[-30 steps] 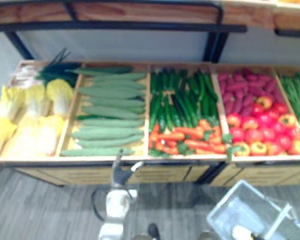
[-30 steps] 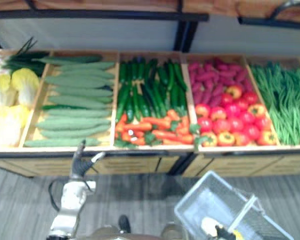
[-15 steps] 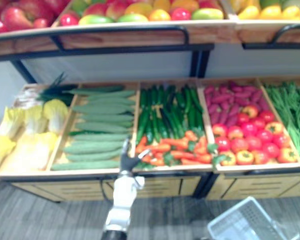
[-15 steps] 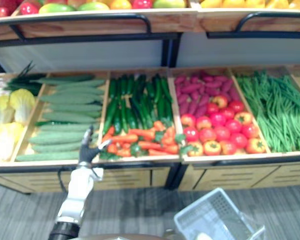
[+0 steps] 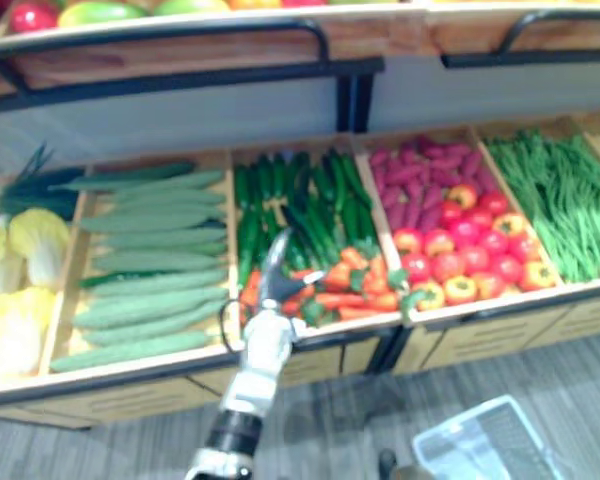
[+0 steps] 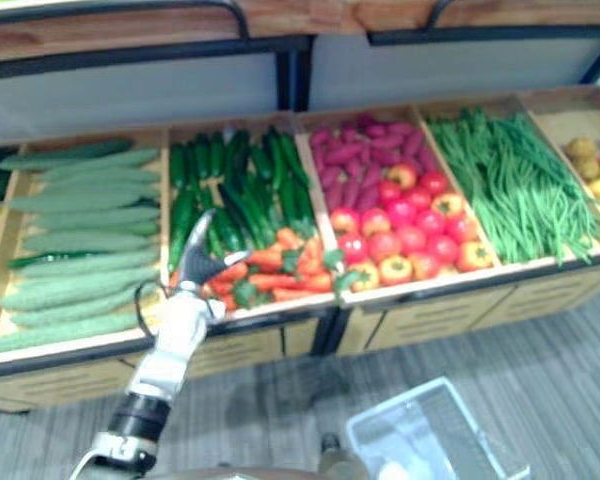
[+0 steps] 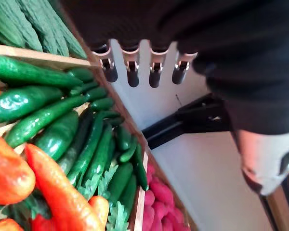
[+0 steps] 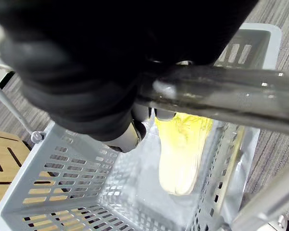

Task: Pick vegetable in the basket

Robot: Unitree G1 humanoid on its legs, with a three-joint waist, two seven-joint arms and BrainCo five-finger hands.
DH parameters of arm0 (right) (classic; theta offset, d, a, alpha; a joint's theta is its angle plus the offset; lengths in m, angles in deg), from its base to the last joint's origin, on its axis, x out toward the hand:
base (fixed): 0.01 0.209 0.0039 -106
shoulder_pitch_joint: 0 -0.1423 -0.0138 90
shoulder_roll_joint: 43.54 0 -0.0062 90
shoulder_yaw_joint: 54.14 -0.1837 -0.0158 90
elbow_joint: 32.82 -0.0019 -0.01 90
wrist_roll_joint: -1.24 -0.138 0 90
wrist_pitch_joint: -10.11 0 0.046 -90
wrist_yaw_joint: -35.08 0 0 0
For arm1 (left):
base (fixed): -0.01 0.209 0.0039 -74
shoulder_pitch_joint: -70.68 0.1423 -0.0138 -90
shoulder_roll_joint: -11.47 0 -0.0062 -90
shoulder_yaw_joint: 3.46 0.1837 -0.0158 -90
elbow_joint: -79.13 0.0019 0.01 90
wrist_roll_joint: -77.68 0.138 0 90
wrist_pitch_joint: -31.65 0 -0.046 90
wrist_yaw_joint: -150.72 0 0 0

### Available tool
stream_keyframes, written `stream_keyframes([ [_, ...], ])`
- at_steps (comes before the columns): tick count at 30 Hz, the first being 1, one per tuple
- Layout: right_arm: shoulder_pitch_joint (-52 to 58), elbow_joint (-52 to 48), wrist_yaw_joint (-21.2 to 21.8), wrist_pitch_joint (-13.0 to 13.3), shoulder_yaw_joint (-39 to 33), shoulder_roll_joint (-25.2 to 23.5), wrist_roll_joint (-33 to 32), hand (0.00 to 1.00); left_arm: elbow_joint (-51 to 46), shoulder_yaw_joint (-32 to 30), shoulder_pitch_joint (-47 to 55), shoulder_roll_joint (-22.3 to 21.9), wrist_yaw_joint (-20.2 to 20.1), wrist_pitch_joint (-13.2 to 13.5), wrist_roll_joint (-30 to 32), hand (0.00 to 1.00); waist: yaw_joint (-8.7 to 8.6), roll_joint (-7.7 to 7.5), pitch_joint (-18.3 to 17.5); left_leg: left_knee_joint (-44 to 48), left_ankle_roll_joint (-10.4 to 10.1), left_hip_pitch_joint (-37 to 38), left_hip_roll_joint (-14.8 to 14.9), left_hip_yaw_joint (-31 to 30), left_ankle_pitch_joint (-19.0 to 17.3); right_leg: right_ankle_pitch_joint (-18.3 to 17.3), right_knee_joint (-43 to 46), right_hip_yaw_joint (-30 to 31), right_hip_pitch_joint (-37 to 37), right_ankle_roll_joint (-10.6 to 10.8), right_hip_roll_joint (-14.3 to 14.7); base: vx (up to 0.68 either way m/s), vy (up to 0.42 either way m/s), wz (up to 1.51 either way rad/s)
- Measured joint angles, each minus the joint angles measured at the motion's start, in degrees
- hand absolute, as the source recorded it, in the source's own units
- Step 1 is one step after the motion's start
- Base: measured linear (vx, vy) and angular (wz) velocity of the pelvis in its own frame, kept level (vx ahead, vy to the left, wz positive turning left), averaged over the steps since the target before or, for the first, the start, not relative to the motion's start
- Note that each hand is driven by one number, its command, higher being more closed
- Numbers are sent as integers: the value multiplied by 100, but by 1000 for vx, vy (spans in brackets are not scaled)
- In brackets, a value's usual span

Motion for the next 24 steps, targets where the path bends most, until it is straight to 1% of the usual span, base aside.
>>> stream_keyframes([
  [3,-104,-37,-28,15,9,-5,-1,100,284,-49,-260,40,40,-61,206,0,-65,51,111,12,0,-68,11,97,0,0,57,72,-152,0,17,6,-12,-16],
  [5,-155,-101,-58,26,10,-52,-12,100,505,-57,-545,60,99,-203,391,0,-88,58,289,197,-3,-179,69,293,-11,0,101,89,-257,0,13,5,-21,-9],
  [7,-171,-207,-86,32,9,-100,-20,100,515,-83,-611,73,165,-265,403,0,-103,78,330,269,-3,-290,111,402,-10,0,145,92,-390,0,31,-17,-39,-6],
  [9,-207,-240,-98,42,11,-98,-23,100,583,-108,-699,71,202,-276,448,0,-151,113,445,304,-3,-296,137,419,-10,0,181,79,-404,-1,49,-8,-43,-4],
  [10,-259,-245,-129,53,12,-92,-23,100,642,-118,-740,73,211,-315,581,0,-175,131,490,321,-3,-298,145,451,-11,-1,195,79,-418,-1,51,-32,-25,-8],
  [14,-363,-337,-221,93,151,-98,-36,100,721,-114,-835,60,245,-450,627,0,-192,183,591,361,-2,-438,146,561,-11,-2,291,90,-626,-3,38,-55,-21,-7],
  [18,-375,-481,-243,108,235,-94,-160,100,1018,-132,-926,62,369,-493,628,0,-178,223,753,365,1,-477,147,601,-13,-7,361,95,-719,-10,34,-68,-23,-2],
  [22,-419,-514,-275,135,237,-94,-202,100,1185,-202,-926,62,404,-577,632,0,-156,255,813,382,6,-558,143,696,-14,-10,419,160,-874,-14,33,-49,-17,-10],
  [24,-437,-537,-312,133,253,-95,-255,100,1211,-238,-925,59,404,-634,810,0,-155,284,877,388,10,-572,142,707,-12,-10,456,172,-909,-14,33,-15,-9,-2],
])
